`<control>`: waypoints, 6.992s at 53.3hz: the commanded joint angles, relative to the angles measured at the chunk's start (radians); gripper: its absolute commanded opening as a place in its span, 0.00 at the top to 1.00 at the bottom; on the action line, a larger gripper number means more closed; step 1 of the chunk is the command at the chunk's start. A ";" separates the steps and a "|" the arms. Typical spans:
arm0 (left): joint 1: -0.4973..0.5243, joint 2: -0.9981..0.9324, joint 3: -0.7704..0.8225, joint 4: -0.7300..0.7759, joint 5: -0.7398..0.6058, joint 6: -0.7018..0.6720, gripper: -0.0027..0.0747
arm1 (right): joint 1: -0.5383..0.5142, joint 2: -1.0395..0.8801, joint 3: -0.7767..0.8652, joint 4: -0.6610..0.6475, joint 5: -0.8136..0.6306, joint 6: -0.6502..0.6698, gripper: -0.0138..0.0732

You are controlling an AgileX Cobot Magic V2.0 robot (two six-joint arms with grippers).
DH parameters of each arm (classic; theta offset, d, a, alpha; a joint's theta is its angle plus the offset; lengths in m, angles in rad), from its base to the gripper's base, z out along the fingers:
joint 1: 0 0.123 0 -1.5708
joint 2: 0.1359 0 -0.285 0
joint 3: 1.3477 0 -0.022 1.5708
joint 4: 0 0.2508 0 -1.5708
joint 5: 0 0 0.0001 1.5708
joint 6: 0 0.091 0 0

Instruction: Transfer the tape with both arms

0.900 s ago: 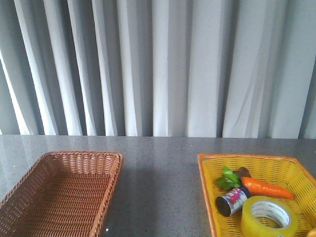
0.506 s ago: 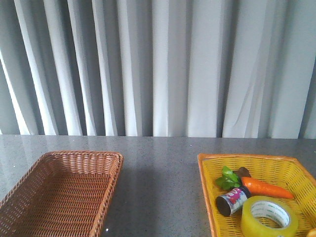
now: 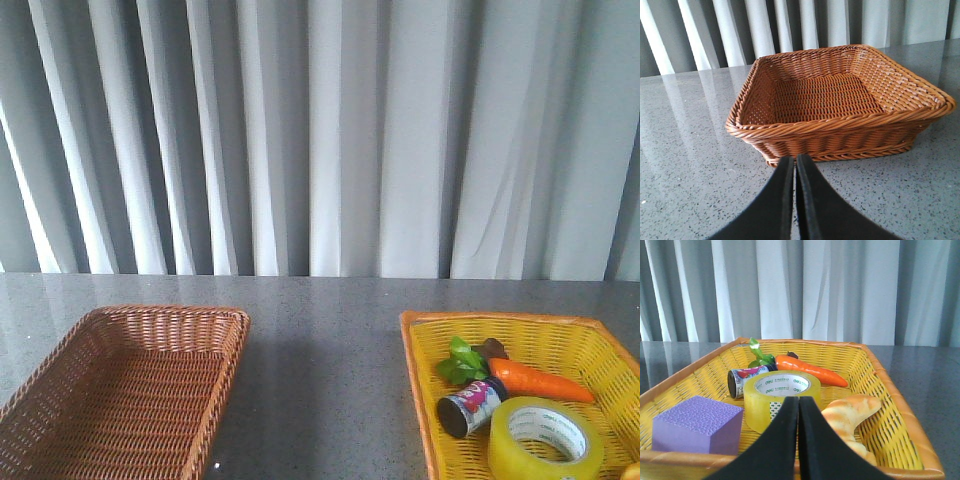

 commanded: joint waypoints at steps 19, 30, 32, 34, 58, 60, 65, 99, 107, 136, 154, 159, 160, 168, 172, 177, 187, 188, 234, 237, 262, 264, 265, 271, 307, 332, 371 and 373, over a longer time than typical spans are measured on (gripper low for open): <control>0.002 -0.017 -0.032 -0.076 -0.329 -0.116 0.97 | -0.007 -0.010 -0.036 -0.014 -0.324 0.032 0.85; 0.002 0.030 -0.170 -0.050 -0.490 -0.085 0.97 | -0.007 0.138 -0.300 -0.078 -0.316 -0.001 0.85; 0.002 0.067 -0.212 -0.027 -0.497 -0.067 0.97 | -0.007 0.185 -0.374 -0.088 -0.302 -0.004 0.85; 0.002 0.106 -0.268 -0.027 -0.495 -0.049 0.97 | -0.007 0.248 -0.439 -0.090 -0.280 -0.001 0.85; -0.001 0.768 -0.954 -0.012 -0.116 -0.029 0.97 | -0.007 0.857 -1.071 -0.038 0.187 0.079 0.85; -0.001 0.800 -0.980 -0.012 -0.075 -0.029 0.97 | -0.007 0.869 -1.072 -0.039 0.194 0.077 0.85; -0.001 0.861 -1.031 -0.012 -0.022 -0.029 0.97 | -0.007 0.906 -1.072 -0.041 0.203 0.075 0.85; -0.001 0.951 -1.044 -0.038 0.039 -0.065 0.95 | -0.007 1.013 -1.072 -0.038 0.233 0.012 0.82; -0.001 0.969 -1.044 -0.037 0.058 -0.049 0.85 | -0.007 1.013 -1.072 -0.033 0.265 -0.014 0.66; -0.001 1.058 -1.044 -0.037 0.089 -0.058 0.26 | -0.007 1.031 -1.076 -0.014 0.308 0.014 0.23; -0.001 1.104 -1.043 -0.027 0.123 -0.058 0.30 | -0.007 1.361 -1.274 -0.014 0.677 -0.011 0.27; -0.001 1.110 -1.043 -0.027 0.151 -0.058 0.30 | -0.007 1.445 -1.337 -0.014 0.757 -0.011 0.27; -0.001 1.110 -1.043 -0.027 0.157 -0.058 0.30 | -0.007 1.463 -1.352 -0.014 0.772 -0.011 0.27; -0.001 1.110 -1.043 -0.027 0.178 -0.058 0.30 | -0.007 1.575 -1.452 -0.014 0.873 -0.012 0.27; -0.001 1.110 -1.043 -0.027 0.188 -0.058 0.30 | -0.007 1.618 -1.482 -0.015 0.918 -0.017 0.27; -0.001 1.110 -1.043 -0.027 0.194 -0.058 0.30 | -0.007 1.657 -1.498 -0.015 0.943 -0.037 0.27; -0.001 1.110 -1.043 -0.027 0.195 -0.058 0.30 | -0.007 1.716 -1.497 -0.017 0.963 -0.051 0.27; -0.001 1.110 -1.043 -0.027 0.196 -0.058 0.30 | -0.007 1.723 -1.497 -0.018 0.964 -0.052 0.27; -0.001 1.110 -1.043 -0.027 0.237 -0.058 0.30 | -0.008 1.831 -1.497 -0.057 0.920 -0.049 0.68; -0.001 1.110 -1.043 -0.027 0.238 -0.058 0.30 | -0.008 1.831 -1.497 -0.057 0.920 -0.049 0.73; -0.001 1.110 -1.043 -0.027 0.236 -0.058 0.30 | -0.007 1.805 -1.635 -0.063 1.055 -0.052 0.85; -0.001 1.110 -1.043 -0.027 0.236 -0.058 0.30 | -0.007 1.791 -1.661 -0.060 1.065 -0.052 0.85; -0.001 1.110 -1.043 -0.027 0.236 -0.058 0.30 | -0.007 1.781 -1.677 -0.058 1.069 -0.052 0.85; -0.001 1.110 -1.043 -0.027 0.236 -0.058 0.30 | -0.007 1.730 -1.749 -0.019 1.080 -0.052 0.84; -0.001 1.110 -1.043 -0.027 0.229 -0.058 0.30 | 0.402 1.870 -2.036 0.054 1.095 -0.169 0.70; -0.001 1.107 -1.043 -0.027 0.232 -0.058 0.30 | 0.459 2.102 -2.114 -0.038 1.077 -0.063 0.69; -0.001 1.107 -1.043 -0.027 0.237 -0.058 0.30 | 0.459 2.191 -2.114 -0.002 1.056 -0.052 0.42; -0.001 1.107 -1.043 -0.027 0.237 -0.058 0.30 | 0.459 2.187 -2.114 -0.004 1.052 -0.052 0.37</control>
